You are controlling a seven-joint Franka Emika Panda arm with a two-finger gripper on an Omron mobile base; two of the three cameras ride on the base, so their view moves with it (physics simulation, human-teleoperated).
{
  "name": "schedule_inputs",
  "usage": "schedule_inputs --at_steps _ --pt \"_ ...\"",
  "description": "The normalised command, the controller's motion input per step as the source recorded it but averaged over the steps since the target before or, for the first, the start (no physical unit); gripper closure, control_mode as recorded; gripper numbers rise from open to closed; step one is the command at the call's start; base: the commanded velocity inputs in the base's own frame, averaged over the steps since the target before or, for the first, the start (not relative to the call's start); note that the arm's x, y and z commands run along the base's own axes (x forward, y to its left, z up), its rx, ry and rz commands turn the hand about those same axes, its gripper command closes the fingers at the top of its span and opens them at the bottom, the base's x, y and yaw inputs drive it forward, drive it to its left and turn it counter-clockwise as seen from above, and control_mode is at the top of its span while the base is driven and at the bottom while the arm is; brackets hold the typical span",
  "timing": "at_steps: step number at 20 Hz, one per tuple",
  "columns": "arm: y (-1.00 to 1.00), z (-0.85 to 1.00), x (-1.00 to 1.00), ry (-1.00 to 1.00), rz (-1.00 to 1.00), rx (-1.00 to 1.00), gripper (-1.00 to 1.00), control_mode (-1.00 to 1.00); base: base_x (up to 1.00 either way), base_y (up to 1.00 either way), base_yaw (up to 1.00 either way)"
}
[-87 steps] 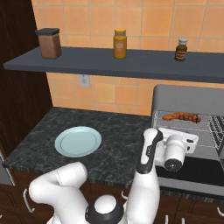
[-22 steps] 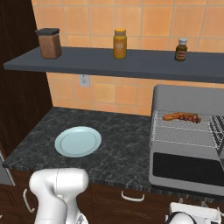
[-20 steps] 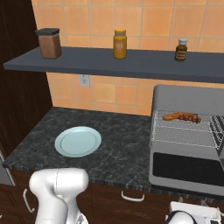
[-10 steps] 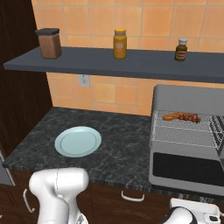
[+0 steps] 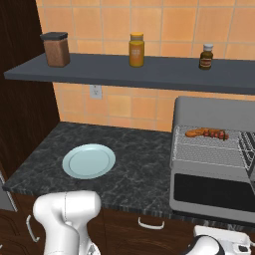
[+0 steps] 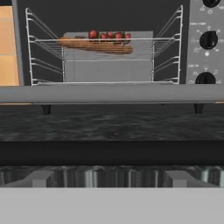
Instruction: Pick up the kebab skewer and baguette bread, and place them inside the toaster oven. Close the toaster oven door and start by setting the timer.
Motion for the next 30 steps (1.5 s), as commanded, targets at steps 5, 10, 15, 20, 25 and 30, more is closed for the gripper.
schedule_inputs --at_steps 5,10,15,20,25,30 --pt "0.00 0.00 0.11 0.00 0.00 0.00 -1.00 -1.00 0.00 0.00 0.00" --pt "0.06 0.15 0.00 0.00 0.00 0.00 -1.00 -1.00 0.00 0.00 0.00" --pt "0.03 0.22 0.00 0.00 0.00 0.00 -1.00 -1.00 0.00 0.00 0.00" --pt "0.02 0.22 0.16 -0.01 0.00 0.00 -1.00 -1.00 0.00 0.00 0.00" --pt "0.06 0.28 0.24 -0.04 0.00 0.00 -1.00 -1.00 0.00 0.00 0.00" --pt "0.06 0.34 0.21 -0.04 0.00 0.00 -1.00 -1.00 0.00 0.00 0.00"
